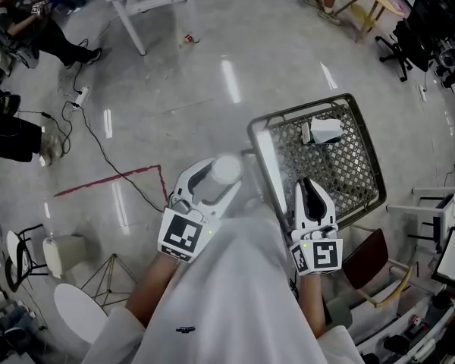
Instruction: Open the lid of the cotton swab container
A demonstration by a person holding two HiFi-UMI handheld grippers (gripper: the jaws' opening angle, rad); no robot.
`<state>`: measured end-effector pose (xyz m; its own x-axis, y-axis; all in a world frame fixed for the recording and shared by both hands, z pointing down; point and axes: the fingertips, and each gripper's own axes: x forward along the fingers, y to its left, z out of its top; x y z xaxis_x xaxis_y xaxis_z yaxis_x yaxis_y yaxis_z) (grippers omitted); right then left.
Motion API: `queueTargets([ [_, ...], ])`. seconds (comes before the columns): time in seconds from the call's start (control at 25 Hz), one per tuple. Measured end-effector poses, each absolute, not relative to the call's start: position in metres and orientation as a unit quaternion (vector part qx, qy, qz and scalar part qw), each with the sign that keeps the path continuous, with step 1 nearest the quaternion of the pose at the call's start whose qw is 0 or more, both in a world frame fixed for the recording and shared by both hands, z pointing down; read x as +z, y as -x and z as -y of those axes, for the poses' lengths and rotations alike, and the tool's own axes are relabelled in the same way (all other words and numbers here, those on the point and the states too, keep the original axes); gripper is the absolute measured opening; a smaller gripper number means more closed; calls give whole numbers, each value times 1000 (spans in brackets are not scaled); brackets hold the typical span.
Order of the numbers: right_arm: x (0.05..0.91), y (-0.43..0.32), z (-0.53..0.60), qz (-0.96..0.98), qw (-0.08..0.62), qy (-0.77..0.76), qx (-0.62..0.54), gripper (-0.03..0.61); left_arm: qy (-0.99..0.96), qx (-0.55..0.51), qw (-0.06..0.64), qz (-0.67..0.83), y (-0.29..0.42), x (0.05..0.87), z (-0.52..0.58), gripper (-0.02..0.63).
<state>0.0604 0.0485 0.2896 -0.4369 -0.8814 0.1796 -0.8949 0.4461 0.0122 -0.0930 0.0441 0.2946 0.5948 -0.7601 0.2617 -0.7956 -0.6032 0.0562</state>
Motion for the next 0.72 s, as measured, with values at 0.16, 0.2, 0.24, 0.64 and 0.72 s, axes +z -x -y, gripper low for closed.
queueTargets([
  [0.16, 292, -59, -49, 846, 81, -526, 44, 48, -887, 102, 84, 442, 97, 293, -44, 230],
  [0.2, 293, -59, -50, 846, 82, -525, 43, 48, -887, 101, 83, 443, 97, 293, -44, 230],
  [0.24, 294, -59, -50, 846, 83, -525, 43, 48, -887, 99, 82, 444, 97, 292, -43, 230],
  [0.64, 298, -59, -50, 845, 92, -525, 45, 44, -887, 95, 81, 444, 97, 292, -41, 230],
  [0.72, 297, -59, -49, 844, 93, -526, 46, 44, -888, 95, 82, 443, 98, 292, -40, 230],
])
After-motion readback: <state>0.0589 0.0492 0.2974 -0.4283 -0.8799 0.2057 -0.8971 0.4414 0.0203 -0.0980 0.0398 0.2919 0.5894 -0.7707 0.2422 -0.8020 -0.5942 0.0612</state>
